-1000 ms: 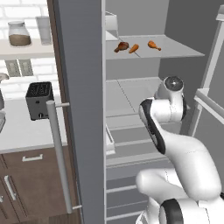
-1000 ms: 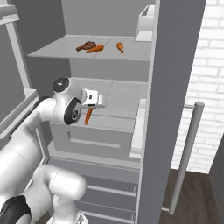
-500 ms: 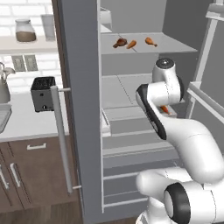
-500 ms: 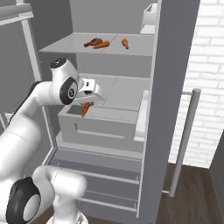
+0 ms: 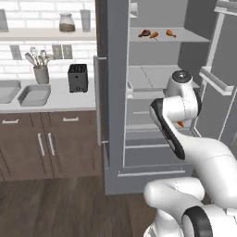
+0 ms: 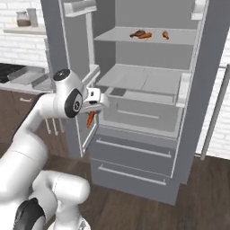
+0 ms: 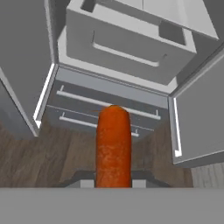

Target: Place one carrot and one chicken drumstick in each tupperware on the nearby counter, to pack two identical lunches.

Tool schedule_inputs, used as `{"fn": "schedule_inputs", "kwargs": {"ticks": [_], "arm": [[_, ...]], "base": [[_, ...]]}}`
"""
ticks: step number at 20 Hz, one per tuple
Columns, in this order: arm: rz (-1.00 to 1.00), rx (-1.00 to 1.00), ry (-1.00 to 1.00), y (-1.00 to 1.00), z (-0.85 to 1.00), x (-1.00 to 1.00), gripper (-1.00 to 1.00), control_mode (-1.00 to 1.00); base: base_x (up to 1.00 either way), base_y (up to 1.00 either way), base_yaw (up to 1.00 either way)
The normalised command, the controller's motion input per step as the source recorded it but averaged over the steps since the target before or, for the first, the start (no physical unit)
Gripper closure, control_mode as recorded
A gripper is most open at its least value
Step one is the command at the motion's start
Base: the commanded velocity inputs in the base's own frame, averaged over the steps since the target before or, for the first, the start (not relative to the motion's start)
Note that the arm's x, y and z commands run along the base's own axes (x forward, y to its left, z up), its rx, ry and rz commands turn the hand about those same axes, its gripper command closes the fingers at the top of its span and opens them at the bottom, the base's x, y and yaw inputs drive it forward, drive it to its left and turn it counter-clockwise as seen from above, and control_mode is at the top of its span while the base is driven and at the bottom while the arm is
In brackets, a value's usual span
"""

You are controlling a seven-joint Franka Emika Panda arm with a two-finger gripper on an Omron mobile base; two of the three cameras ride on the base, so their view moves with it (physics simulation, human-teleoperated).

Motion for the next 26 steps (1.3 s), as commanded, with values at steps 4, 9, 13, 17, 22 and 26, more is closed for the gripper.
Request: {"fn": "schedule_inputs", "kwargs": {"ticks": [4,9,13,17,22,26], "arm": [[0.0,0.0,0.0,0.0,0.0,0.0,1.0,1.0],[0.0,0.0,0.0,0.0,0.0,0.0,1.0,1.0],[0.0,0.0,0.0,0.0,0.0,0.0,1.0,1.0],[0.0,0.0,0.0,0.0,0.0,0.0,1.0,1.0],[0.0,0.0,0.0,0.0,0.0,0.0,1.0,1.0],[0.0,0.0,0.0,0.0,0.0,0.0,1.0,1.0]], "base": [[-0.71,1.0,0.3],[-0.04,1.0,0.2],[0.65,1.0,0.0],[0.71,1.0,0.05],[0.99,1.0,0.0],[1.0,1.0,0.0]]}}
